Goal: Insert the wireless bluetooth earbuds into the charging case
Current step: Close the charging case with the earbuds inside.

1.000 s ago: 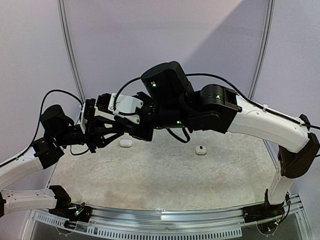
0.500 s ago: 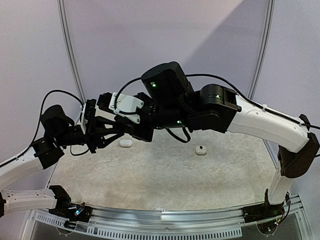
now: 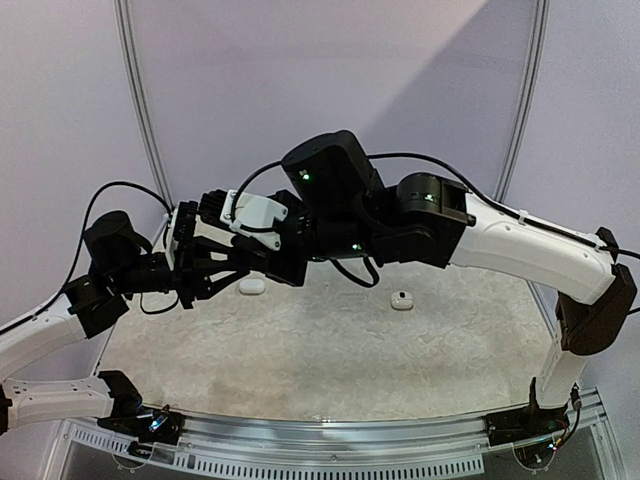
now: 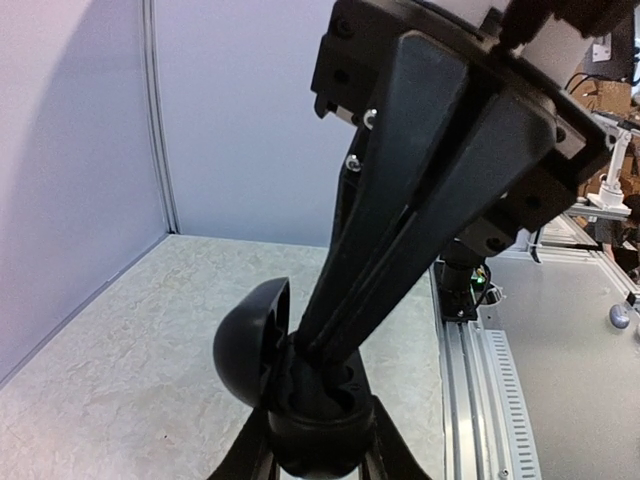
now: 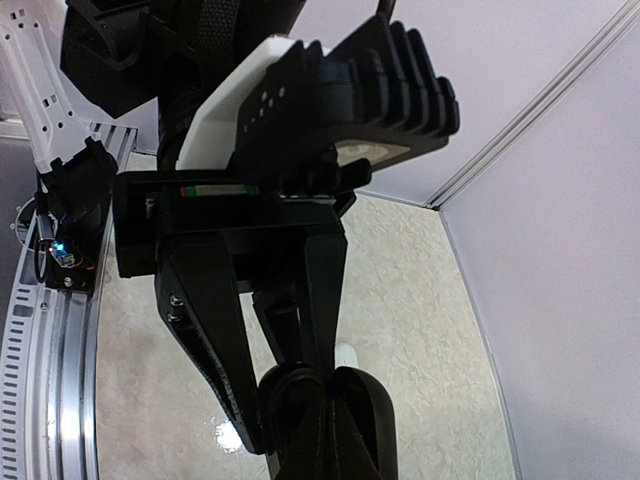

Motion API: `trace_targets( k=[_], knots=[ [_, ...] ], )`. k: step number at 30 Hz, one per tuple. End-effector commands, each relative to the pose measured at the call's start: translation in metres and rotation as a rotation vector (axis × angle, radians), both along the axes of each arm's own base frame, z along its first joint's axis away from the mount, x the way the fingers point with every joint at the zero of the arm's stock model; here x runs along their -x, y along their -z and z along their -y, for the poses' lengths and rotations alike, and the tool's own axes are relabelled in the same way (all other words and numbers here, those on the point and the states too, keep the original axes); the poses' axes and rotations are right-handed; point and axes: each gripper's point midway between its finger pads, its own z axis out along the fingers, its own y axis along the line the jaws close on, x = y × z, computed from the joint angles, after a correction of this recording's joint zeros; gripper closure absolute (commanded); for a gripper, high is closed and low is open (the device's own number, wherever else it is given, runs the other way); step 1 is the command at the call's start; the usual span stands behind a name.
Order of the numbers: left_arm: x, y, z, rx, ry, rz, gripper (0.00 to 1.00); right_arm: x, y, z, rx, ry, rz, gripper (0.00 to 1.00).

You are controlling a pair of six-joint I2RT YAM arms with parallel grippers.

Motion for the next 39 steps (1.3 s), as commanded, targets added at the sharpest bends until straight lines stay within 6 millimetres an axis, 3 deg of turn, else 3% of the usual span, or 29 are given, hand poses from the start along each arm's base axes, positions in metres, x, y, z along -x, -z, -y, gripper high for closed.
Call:
trace_targets(
  k=[1,5,11,21,26,29,32,35,39],
  knots=[
    [0.002,-0.024,-0.002,0.061,-0.013,0.072,1.0,0.014,0.039,0.002,0.103,-0.047,-0.07,0.97],
    [0.006,-0.013,0.0,0.031,0.014,0.076,1.0,0.006,0.019,0.003,0.045,-0.008,-0.031,0.95],
    [0.002,0.002,0.0,-0.013,0.001,0.067,1.0,-0.003,-0.034,0.011,-0.093,0.033,0.044,0.91],
    [0.002,0.005,0.001,-0.02,0.006,0.065,1.0,-0.001,-0.062,0.026,-0.136,0.04,0.069,0.86],
    [0.016,0.018,0.003,-0.086,0.081,0.161,1.0,-0.026,-0.092,0.039,-0.271,0.142,0.023,0.88],
    [0.018,0.024,0.004,-0.131,0.09,0.243,1.0,-0.057,-0.076,0.044,-0.26,0.297,-0.006,0.87],
    [0.014,0.021,0.003,-0.148,0.072,0.306,1.0,-0.071,-0.039,0.033,-0.17,0.368,-0.034,0.87],
    [0.005,0.016,0.002,-0.146,0.02,0.304,1.0,-0.07,0.001,0.012,-0.11,0.356,-0.103,0.89],
    [-0.005,0.011,-0.001,-0.121,-0.048,0.212,1.0,-0.055,0.022,-0.002,-0.101,0.336,-0.135,0.9]
  ],
)
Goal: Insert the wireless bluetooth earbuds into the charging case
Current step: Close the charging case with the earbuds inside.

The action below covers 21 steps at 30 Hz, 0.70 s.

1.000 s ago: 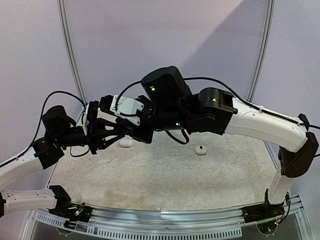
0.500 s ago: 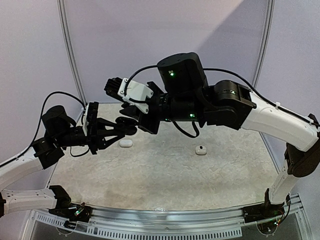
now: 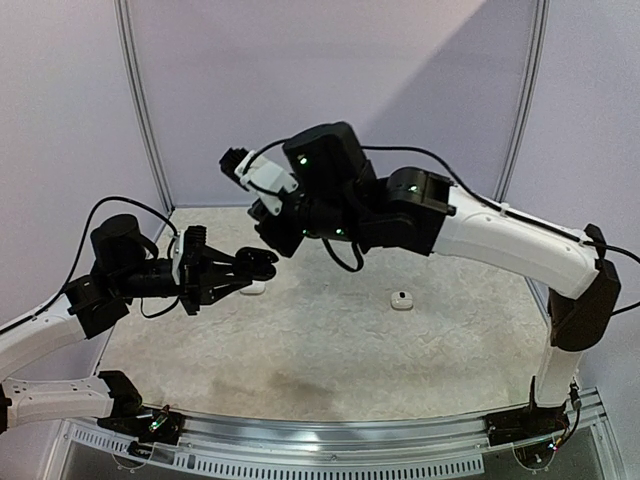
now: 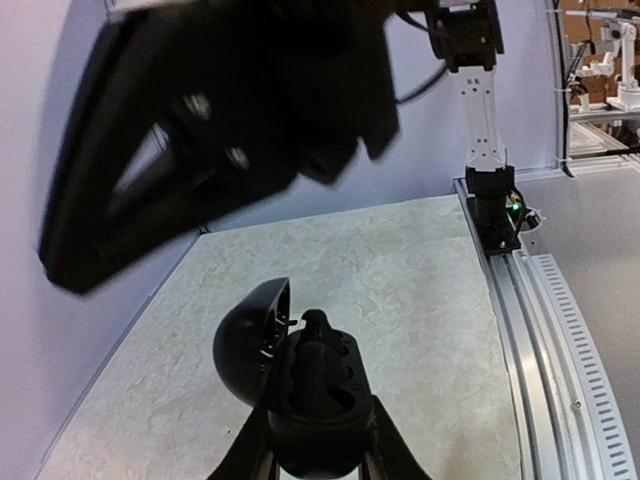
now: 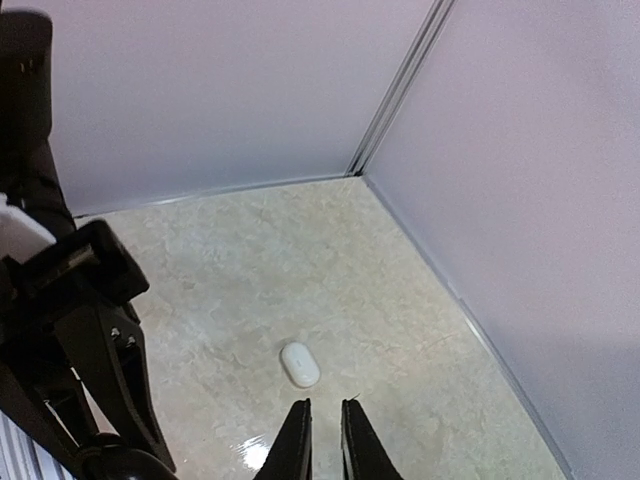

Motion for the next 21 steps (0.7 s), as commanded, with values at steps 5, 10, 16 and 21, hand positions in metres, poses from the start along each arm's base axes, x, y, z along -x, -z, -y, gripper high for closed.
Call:
trace_targets(
  k=[5,10,16,21],
  knots=[
    [-0.016,-0.015,-0.004,0.075,-0.114,-0.109,1.0,0.035,0.051,-0.015,0.057,0.007,-0.076,0.9],
    [-0.019,-0.017,-0.004,0.091,-0.124,-0.135,1.0,0.034,0.058,-0.007,0.04,0.062,-0.109,0.91],
    [-0.021,-0.012,-0.004,0.103,-0.139,-0.21,1.0,-0.001,0.042,0.024,0.007,0.208,-0.093,0.91],
    [-0.026,-0.007,-0.007,0.126,-0.184,-0.321,1.0,-0.054,0.071,0.096,0.007,0.483,-0.241,0.88]
  ],
)
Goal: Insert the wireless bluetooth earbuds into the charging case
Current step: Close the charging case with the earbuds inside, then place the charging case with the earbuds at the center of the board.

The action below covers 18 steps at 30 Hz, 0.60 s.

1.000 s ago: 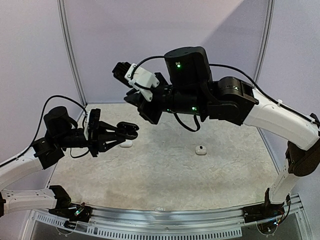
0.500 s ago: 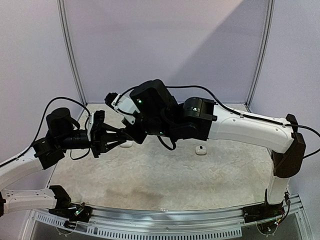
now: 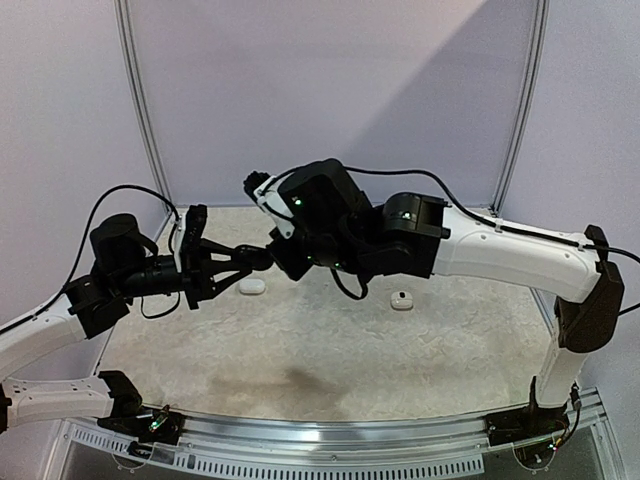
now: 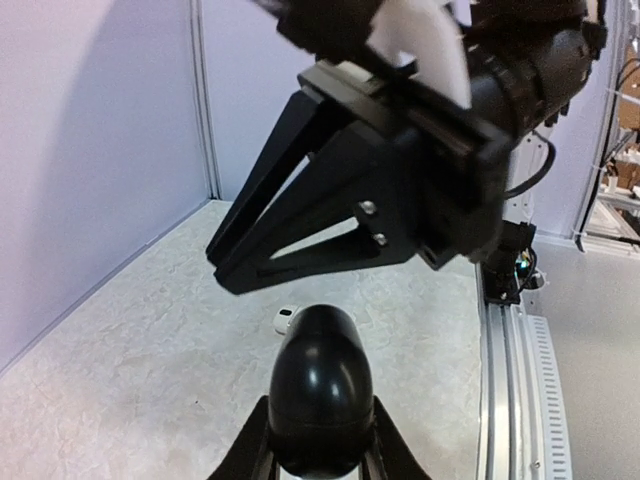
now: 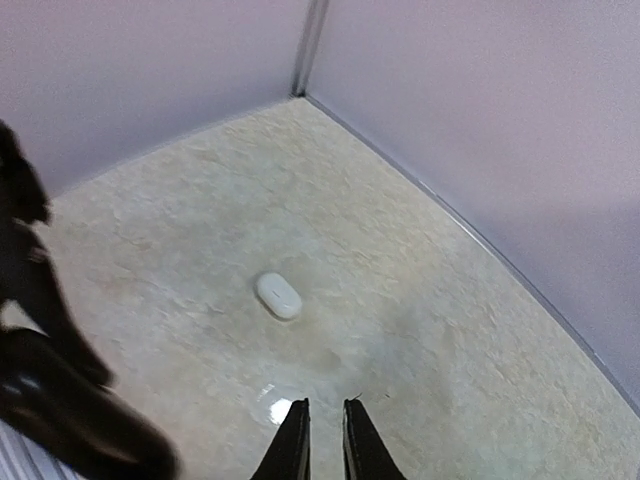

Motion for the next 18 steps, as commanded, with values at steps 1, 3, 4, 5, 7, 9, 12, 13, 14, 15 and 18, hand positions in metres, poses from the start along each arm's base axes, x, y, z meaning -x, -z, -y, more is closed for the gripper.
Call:
trace_targets(
  k=[1,3,4,5,7,9,12,13,14,15,18],
  knots=[
    [-0.01,-0.004,-0.003,0.051,-0.068,-0.097,1.0,-0.054,0.028,0.088,-0.002,0.312,-0.158,0.87],
    [-0.016,-0.001,-0.004,0.046,-0.102,-0.139,1.0,-0.067,0.059,0.12,-0.008,0.408,-0.26,0.86],
    [-0.02,0.001,-0.005,0.04,-0.12,-0.166,1.0,-0.071,0.075,0.135,0.0,0.449,-0.299,0.85],
    [-0.024,0.004,-0.005,0.028,-0.138,-0.194,1.0,-0.073,0.087,0.153,-0.009,0.496,-0.337,0.84],
    [-0.033,0.009,-0.007,-0.028,-0.178,-0.258,1.0,-0.075,0.113,0.18,-0.031,0.571,-0.418,0.8],
    [-0.041,0.015,-0.005,-0.107,-0.172,-0.319,1.0,-0.075,0.134,0.204,-0.079,0.627,-0.493,0.73],
    [-0.052,0.045,0.004,-0.317,-0.088,-0.461,1.0,-0.071,0.167,0.244,-0.131,0.728,-0.576,0.58],
    [-0.053,0.057,0.006,-0.397,-0.053,-0.514,1.0,-0.071,0.172,0.253,-0.154,0.754,-0.588,0.53],
    [-0.056,0.066,0.007,-0.47,-0.026,-0.565,1.0,-0.07,0.176,0.26,-0.162,0.771,-0.592,0.48],
    [-0.061,0.074,0.008,-0.54,-0.01,-0.614,1.0,-0.069,0.176,0.266,-0.171,0.784,-0.588,0.4],
    [-0.076,0.105,0.013,-0.726,0.051,-0.816,1.0,-0.067,0.175,0.279,-0.168,0.817,-0.576,0.22]
  ],
)
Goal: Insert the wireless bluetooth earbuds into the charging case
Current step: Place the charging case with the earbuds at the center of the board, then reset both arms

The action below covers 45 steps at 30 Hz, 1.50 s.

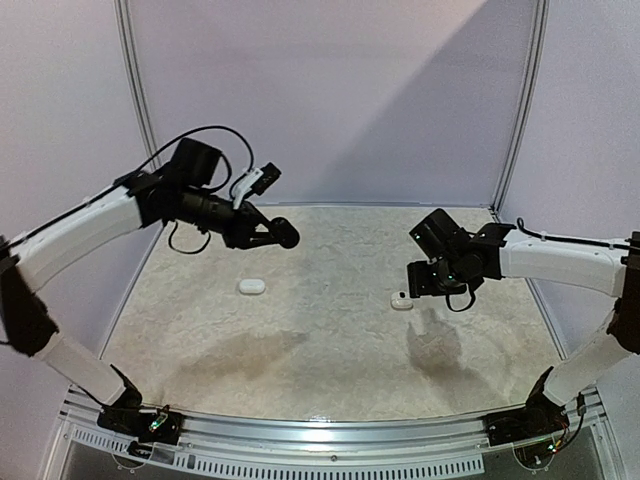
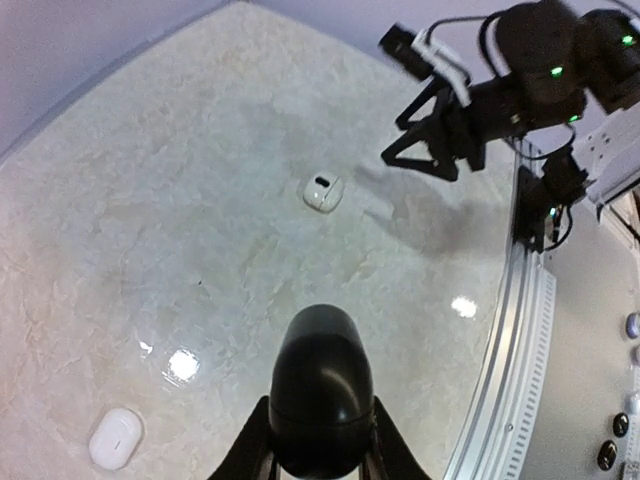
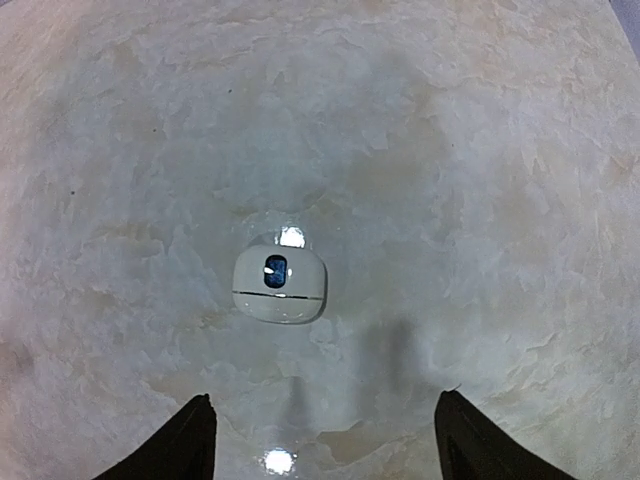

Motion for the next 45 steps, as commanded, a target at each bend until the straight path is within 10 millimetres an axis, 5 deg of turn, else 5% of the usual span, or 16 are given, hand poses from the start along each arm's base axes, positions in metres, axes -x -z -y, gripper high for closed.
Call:
trace_targets(
  k=[1,8,14,16,18,19,20,21,24,29,33,36,39,43,45],
  knots=[
    [0.019,0.084,-0.015,-0.331,0.135,-0.467,1.0,-0.003,-0.02,0.001,-0.113,0.071,0.051,0.18],
    [-0.012,0.161,0.029,-0.275,0.149,-0.716,1.0,0.005,-0.017,0.003,-0.135,0.085,0.016,0.11],
    [-0.023,0.221,0.027,-0.333,0.097,-0.744,0.97,0.015,-0.017,0.005,-0.184,0.095,-0.006,0.03],
    [-0.023,0.229,0.026,-0.338,0.087,-0.74,0.8,0.018,-0.016,0.003,-0.199,0.089,-0.013,0.01],
    [-0.023,0.233,0.023,-0.343,0.072,-0.729,0.5,0.018,-0.015,0.001,-0.209,0.086,-0.02,0.01],
    [-0.025,0.235,0.02,-0.362,0.052,-0.715,0.26,0.018,-0.016,-0.001,-0.215,0.08,-0.021,0.01],
    [-0.029,0.234,0.016,-0.378,0.027,-0.692,0.06,0.017,-0.016,-0.002,-0.217,0.077,-0.02,0.01],
    [-0.034,0.232,0.012,-0.4,0.002,-0.667,0.01,0.016,-0.016,-0.003,-0.217,0.078,-0.017,0.01],
    [-0.051,0.21,0.0,-0.462,-0.072,-0.575,0.01,0.01,-0.019,-0.002,-0.213,0.085,0.001,0.01],
    [-0.066,0.138,-0.019,-0.502,-0.138,-0.371,0.01,-0.006,-0.015,0.011,-0.268,0.113,-0.018,0.01],
    [-0.063,0.085,-0.05,-0.501,-0.207,-0.182,0.01,-0.032,-0.014,0.043,-0.272,0.182,0.016,0.01],
    [-0.058,0.05,-0.092,-0.421,-0.323,-0.048,0.01,-0.049,-0.024,0.072,-0.23,0.255,0.148,0.01],
    [-0.04,0.054,-0.136,-0.427,-0.402,0.022,0.01,-0.054,-0.038,0.104,-0.15,0.363,0.303,0.01],
    [-0.017,0.102,-0.194,-0.427,-0.617,-0.075,0.01,-0.047,-0.046,0.133,-0.095,0.482,0.398,0.01],
    [-0.016,0.111,-0.213,-0.35,-0.721,-0.039,0.01,-0.042,-0.042,0.143,-0.077,0.505,0.429,0.01]
  ],
)
